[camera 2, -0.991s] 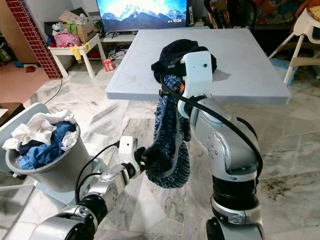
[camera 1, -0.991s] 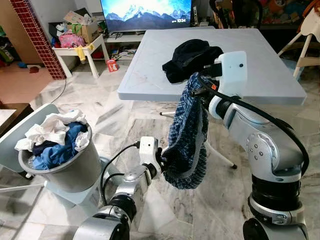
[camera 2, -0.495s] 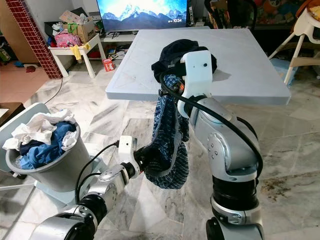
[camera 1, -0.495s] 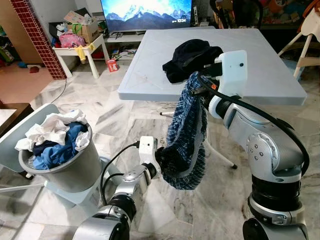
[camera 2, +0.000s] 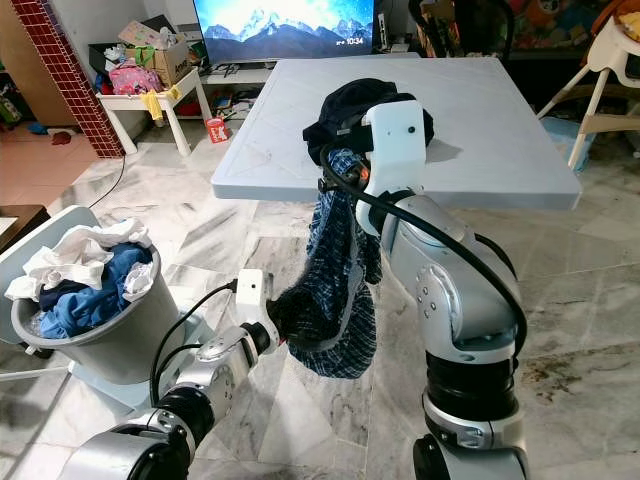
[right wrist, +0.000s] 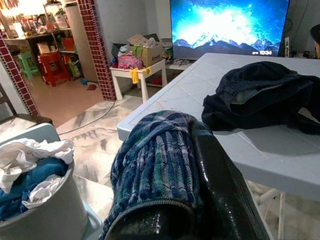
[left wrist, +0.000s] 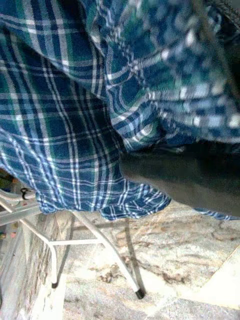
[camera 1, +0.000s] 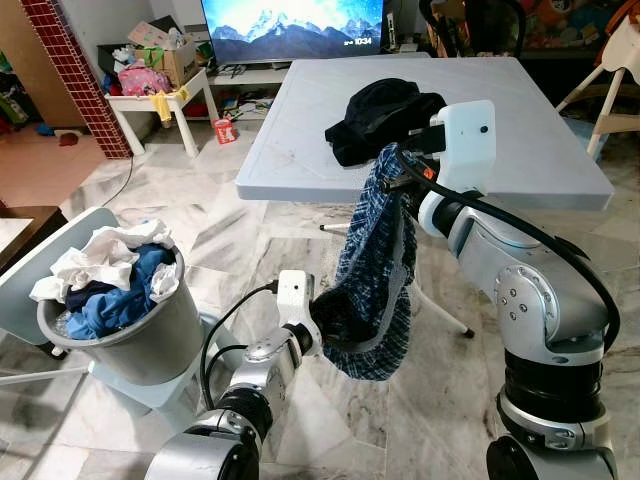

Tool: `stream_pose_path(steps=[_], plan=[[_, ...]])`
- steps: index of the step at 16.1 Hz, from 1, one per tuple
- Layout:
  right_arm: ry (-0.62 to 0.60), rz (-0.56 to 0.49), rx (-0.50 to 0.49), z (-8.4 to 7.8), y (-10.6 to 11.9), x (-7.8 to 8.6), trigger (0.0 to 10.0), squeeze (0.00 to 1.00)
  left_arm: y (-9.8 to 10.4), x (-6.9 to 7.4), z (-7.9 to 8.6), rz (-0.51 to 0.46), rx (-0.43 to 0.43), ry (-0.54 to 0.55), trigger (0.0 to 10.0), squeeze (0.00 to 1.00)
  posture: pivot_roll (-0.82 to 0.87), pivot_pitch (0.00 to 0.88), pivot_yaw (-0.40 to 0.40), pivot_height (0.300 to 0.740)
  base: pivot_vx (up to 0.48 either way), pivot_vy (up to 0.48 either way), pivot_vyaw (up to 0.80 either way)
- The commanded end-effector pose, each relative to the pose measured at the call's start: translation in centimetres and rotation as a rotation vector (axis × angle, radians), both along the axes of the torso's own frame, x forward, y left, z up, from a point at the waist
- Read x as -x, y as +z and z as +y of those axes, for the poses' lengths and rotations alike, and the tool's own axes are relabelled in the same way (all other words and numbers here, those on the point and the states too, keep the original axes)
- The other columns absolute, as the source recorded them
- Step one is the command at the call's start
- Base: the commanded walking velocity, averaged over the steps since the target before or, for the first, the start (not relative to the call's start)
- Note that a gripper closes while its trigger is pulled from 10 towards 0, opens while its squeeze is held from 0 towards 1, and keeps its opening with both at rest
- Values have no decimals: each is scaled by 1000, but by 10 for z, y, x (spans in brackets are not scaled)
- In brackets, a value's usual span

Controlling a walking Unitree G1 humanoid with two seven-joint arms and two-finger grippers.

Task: Hang hanger

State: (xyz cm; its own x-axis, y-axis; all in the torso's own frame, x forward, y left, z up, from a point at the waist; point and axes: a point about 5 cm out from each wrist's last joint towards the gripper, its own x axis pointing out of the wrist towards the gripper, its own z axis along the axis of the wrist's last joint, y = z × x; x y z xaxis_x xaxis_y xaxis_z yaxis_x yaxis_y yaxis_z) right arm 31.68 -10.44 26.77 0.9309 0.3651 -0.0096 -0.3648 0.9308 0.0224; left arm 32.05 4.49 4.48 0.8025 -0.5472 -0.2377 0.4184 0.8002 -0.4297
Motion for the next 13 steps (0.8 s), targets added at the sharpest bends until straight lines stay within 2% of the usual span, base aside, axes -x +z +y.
stream_pose_path(steps=[1,5,8,10,12,13], plan=[[15,-19,6,4,4,0,0,0,15,0,-34,-26,66,-68,0,0,-278,22,80,740,0,0,0],[16,-19,4,5,3,-2,0,0,11,-1,-22,-25,56,-46,0,0,-269,19,78,740,0,0,0],[10,-10,10,2,-2,-3,0,0,15,-4,-20,-47,61,-41,0,0,-260,19,78,740,0,0,0],[6,10,13,-1,-19,-5,0,0,28,-10,-17,-123,78,-46,0,0,-237,19,81,740,0,0,0],[-1,38,10,-4,-49,-6,0,0,46,-18,-3,-224,98,-17,0,0,-192,15,85,740,0,0,0],[-1,40,10,-5,-54,-6,0,0,49,-19,0,-240,101,-9,0,0,-188,14,86,740,0,0,0]])
